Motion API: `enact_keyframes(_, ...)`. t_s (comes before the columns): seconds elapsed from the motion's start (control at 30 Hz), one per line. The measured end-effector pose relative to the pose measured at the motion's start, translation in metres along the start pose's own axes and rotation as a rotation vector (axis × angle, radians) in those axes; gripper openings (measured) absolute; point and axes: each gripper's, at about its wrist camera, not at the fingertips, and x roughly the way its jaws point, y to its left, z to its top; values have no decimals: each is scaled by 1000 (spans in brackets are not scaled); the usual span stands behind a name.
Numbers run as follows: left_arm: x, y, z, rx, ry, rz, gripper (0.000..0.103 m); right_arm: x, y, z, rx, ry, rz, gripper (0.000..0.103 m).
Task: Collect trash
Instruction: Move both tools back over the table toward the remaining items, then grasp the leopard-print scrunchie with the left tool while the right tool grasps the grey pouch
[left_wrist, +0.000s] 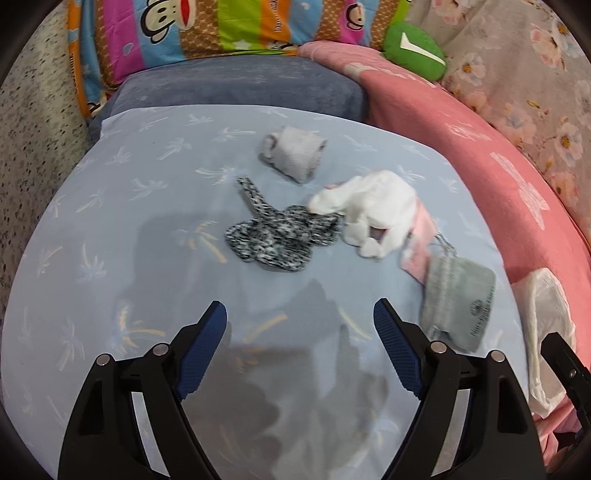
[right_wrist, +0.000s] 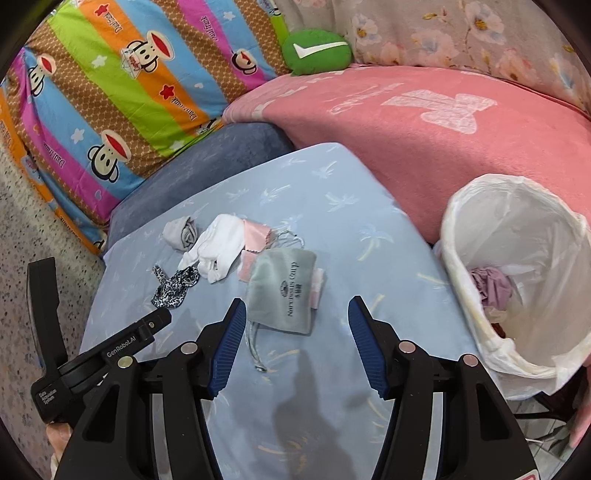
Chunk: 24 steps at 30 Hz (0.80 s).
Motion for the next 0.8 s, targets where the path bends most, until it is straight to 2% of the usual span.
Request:
enact_keyframes(0.27, 22, 25, 19, -47, 6, 35, 78, 34, 17, 5, -23, 37, -4, 57)
enact_keyframes(0.6, 48, 21, 35, -37, 15, 28, 78, 68, 15, 14, -4, 63, -22, 56)
enact_keyframes(0.67, 51, 20, 35, -39, 19, 20, 72, 73, 13, 14, 3, 70, -22, 54)
enact_keyframes(0.8, 51, 17, 32, -12, 18, 8, 59, 85, 10, 12, 11, 100, -25, 40)
